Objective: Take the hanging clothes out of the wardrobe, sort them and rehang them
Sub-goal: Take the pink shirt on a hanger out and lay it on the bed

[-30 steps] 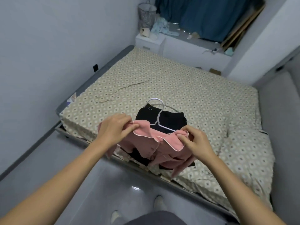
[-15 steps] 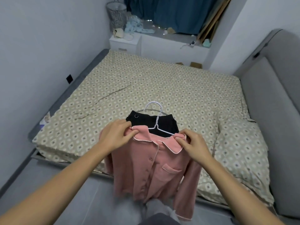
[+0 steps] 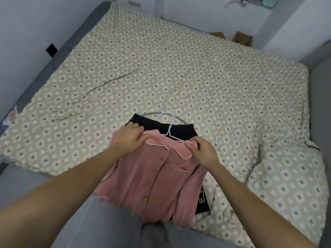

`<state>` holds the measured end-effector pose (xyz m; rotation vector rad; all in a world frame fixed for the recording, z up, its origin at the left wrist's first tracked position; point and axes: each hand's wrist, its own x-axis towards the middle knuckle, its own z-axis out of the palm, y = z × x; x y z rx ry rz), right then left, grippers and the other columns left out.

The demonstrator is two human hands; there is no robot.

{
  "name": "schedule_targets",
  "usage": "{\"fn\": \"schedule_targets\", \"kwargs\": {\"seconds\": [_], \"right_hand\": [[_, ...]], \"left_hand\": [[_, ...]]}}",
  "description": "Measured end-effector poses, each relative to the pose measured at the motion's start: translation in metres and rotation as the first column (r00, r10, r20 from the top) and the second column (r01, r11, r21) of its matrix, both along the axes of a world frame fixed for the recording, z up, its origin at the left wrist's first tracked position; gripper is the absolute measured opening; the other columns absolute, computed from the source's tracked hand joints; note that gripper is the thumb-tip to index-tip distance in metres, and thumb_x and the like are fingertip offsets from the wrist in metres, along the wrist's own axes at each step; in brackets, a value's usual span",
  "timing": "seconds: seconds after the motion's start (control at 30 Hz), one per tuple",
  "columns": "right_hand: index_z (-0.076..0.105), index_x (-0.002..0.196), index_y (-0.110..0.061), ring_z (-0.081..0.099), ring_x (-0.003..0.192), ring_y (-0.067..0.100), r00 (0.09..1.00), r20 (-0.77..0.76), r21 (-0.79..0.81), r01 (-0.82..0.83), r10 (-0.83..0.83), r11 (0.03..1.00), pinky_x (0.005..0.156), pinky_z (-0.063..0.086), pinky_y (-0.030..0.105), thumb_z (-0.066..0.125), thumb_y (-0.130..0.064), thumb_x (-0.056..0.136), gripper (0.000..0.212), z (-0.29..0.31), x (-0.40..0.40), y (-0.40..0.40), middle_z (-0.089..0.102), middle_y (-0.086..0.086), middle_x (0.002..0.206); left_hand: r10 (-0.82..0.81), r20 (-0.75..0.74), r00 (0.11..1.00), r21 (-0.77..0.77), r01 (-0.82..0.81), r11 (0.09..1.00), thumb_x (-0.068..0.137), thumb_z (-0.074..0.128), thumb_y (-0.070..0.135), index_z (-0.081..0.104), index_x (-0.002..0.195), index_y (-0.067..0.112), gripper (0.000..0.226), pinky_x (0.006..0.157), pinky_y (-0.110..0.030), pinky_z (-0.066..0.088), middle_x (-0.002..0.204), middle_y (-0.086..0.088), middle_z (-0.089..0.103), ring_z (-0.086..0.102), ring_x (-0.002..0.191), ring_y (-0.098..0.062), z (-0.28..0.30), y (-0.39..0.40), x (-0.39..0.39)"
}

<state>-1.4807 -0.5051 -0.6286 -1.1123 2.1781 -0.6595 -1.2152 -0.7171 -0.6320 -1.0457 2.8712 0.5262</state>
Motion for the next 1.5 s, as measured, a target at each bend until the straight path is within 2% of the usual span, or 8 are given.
{"fn": "schedule_targets", "kwargs": {"seconds": [0.13,0.27,0.47,0.63,0.73,0.93,1.17,1.5], "right_hand": [[0.068,0.105,-0.028,0.062,0.085,0.009,1.000,-0.013,0.076,-0.014,0.015,0.997,0.073,0.052,0.037,0.063,-0.053,0.097,0.026,-0.048,-0.041,-0.042,0.066,-0.011,0.096],[0.066,0.111,-0.024,0.060,0.090,0.015,0.999,-0.042,0.151,-0.011,0.018,0.988,0.075,0.049,0.037,0.061,-0.049,0.100,0.027,-0.083,-0.069,-0.076,0.062,-0.005,0.101],[0.055,0.133,-0.017,0.045,0.117,0.028,0.993,-0.117,0.216,0.028,-0.003,0.976,0.089,0.048,0.046,0.050,-0.030,0.106,0.030,-0.101,-0.079,-0.103,0.051,0.006,0.123],[0.057,0.135,-0.021,0.049,0.108,0.027,0.951,-0.233,0.228,-0.149,0.202,0.962,0.084,0.052,0.047,0.044,-0.028,0.101,0.036,-0.070,-0.052,-0.107,0.052,0.003,0.119],[0.057,0.139,-0.019,0.050,0.109,0.030,0.914,-0.297,0.182,-0.230,0.276,0.956,0.085,0.052,0.045,0.024,-0.044,0.089,0.065,-0.035,-0.023,-0.118,0.053,0.006,0.123],[0.043,0.153,-0.028,0.045,0.131,0.024,0.849,-0.304,0.089,-0.426,0.432,0.900,0.104,0.045,0.045,0.048,-0.040,0.101,0.053,0.028,0.065,-0.146,0.049,-0.001,0.142],[0.044,0.153,-0.025,0.046,0.129,0.023,0.653,-0.397,-0.070,-0.722,0.644,0.689,0.104,0.045,0.044,0.038,-0.060,0.098,0.065,0.118,0.235,-0.142,0.050,-0.004,0.144],[0.051,0.146,-0.023,0.048,0.124,0.027,0.250,-0.497,-0.222,-0.962,0.831,0.157,0.100,0.046,0.048,0.041,-0.061,0.098,0.063,0.204,0.511,-0.032,0.053,0.000,0.137]], "left_hand": [[0.005,0.096,0.995,-0.001,-0.005,1.000,0.104,0.036,0.061,0.054,0.091,0.022,0.046,0.079,-0.036,0.035,0.092,0.004,0.050,0.053,0.101,-0.025,-0.041,-0.037,-0.049],[0.032,0.205,0.978,0.022,-0.038,0.999,0.109,0.035,0.053,0.060,0.121,0.015,0.047,0.101,-0.042,0.038,0.126,-0.006,0.057,0.049,0.122,-0.028,-0.066,-0.065,-0.086],[0.217,0.312,0.925,0.052,-0.244,0.968,0.101,0.046,0.033,0.057,0.134,0.017,0.038,0.101,-0.046,0.039,0.131,-0.009,0.047,0.041,0.126,-0.030,-0.082,-0.065,-0.104],[0.197,0.336,0.921,0.041,-0.223,0.974,0.098,0.053,0.041,0.045,0.148,0.025,0.053,0.103,-0.041,0.035,0.140,-0.004,0.046,0.041,0.131,-0.026,-0.056,-0.047,-0.075],[0.250,0.267,0.931,0.006,-0.261,0.965,0.096,0.055,0.036,0.041,0.153,0.029,0.060,0.099,-0.038,0.036,0.138,-0.001,0.050,0.045,0.127,-0.024,-0.026,-0.040,-0.037],[0.438,0.105,0.893,-0.084,-0.431,0.899,0.097,0.035,0.051,0.048,0.153,0.025,0.063,0.098,-0.045,0.042,0.136,-0.002,0.058,0.051,0.126,-0.027,0.061,-0.013,0.067],[0.684,-0.062,0.727,-0.230,-0.677,0.699,0.097,0.039,0.056,0.055,0.149,0.025,0.063,0.090,-0.043,0.045,0.130,-0.004,0.063,0.056,0.120,-0.027,0.150,0.077,0.239],[0.959,-0.125,0.254,-0.321,-0.925,0.203,0.097,0.034,0.057,0.049,0.154,0.023,0.068,0.095,-0.044,0.045,0.131,-0.008,0.061,0.055,0.123,-0.029,0.219,0.348,0.451]]}}
